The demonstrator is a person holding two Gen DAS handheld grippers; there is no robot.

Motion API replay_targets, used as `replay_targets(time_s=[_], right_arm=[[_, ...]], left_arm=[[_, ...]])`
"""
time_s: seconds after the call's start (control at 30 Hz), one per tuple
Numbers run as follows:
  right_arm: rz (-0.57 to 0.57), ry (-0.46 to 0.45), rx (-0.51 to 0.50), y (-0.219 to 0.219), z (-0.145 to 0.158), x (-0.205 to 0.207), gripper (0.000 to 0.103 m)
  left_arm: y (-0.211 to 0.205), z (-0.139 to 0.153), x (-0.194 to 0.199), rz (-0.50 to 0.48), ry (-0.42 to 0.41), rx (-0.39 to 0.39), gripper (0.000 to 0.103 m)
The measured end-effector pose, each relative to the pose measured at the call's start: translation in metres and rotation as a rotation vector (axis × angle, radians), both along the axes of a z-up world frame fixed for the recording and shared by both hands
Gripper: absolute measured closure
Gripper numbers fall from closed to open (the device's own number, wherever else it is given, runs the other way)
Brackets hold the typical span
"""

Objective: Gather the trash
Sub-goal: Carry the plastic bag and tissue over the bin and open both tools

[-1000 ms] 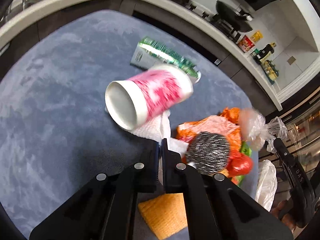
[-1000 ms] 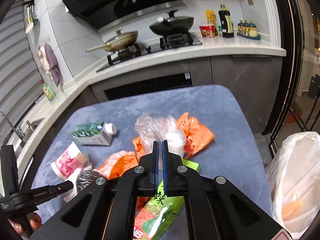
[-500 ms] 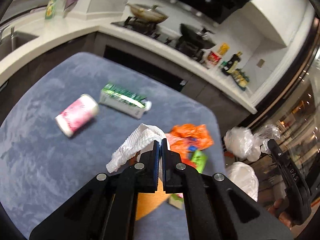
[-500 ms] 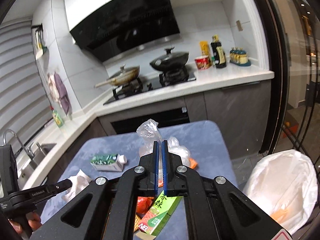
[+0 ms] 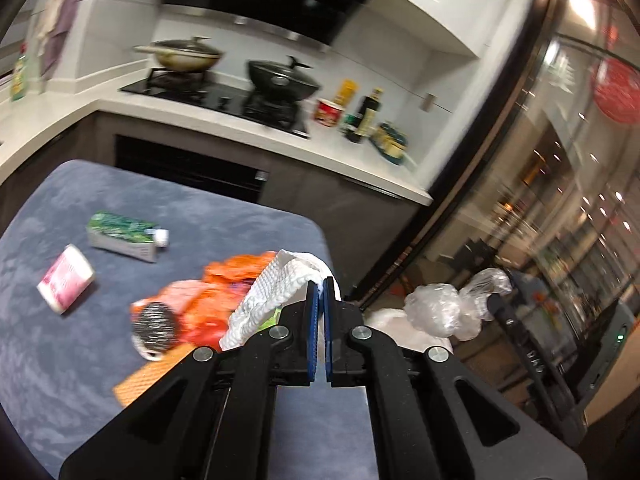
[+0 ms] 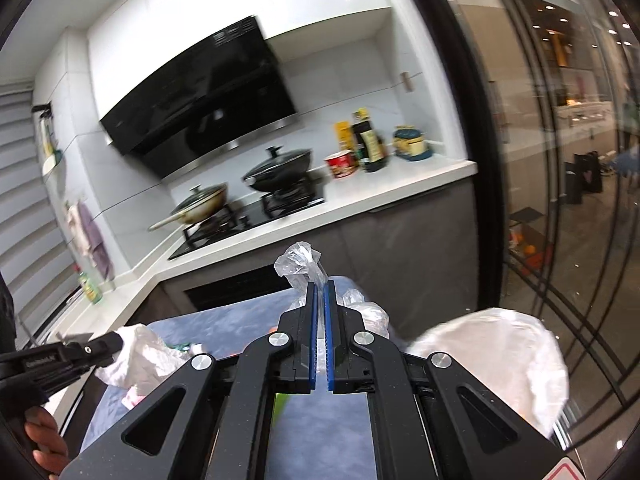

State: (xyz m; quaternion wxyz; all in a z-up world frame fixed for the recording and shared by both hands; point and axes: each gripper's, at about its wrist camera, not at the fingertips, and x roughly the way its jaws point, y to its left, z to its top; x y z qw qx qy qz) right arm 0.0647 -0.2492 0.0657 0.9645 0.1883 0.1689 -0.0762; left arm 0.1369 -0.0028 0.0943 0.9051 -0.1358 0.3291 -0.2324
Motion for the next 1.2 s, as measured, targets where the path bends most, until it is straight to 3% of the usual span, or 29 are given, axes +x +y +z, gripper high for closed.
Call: replay_targets(time_s=[0.5, 0.83, 1.2], right_arm=[[-0.171, 0.073, 0.055, -0.086, -0.038, -0.057, 0.100], [-0.213, 0.115, 0.094, -0.114, -0.062, -0.069, 0.100], [-0.215, 0.135, 0.110, -0.123, -0.070, -0.067, 0.100]], left_arm=[[-0.144, -0.019, -0.028, -0.301, 0.016, 0.062, 0.101], [-0.195, -0.038, -0.034, -0.362, 0.041, 0.133, 0.101], [-0.222, -0.053, -0.032, -0.375, 0.064, 0.185, 0.101]])
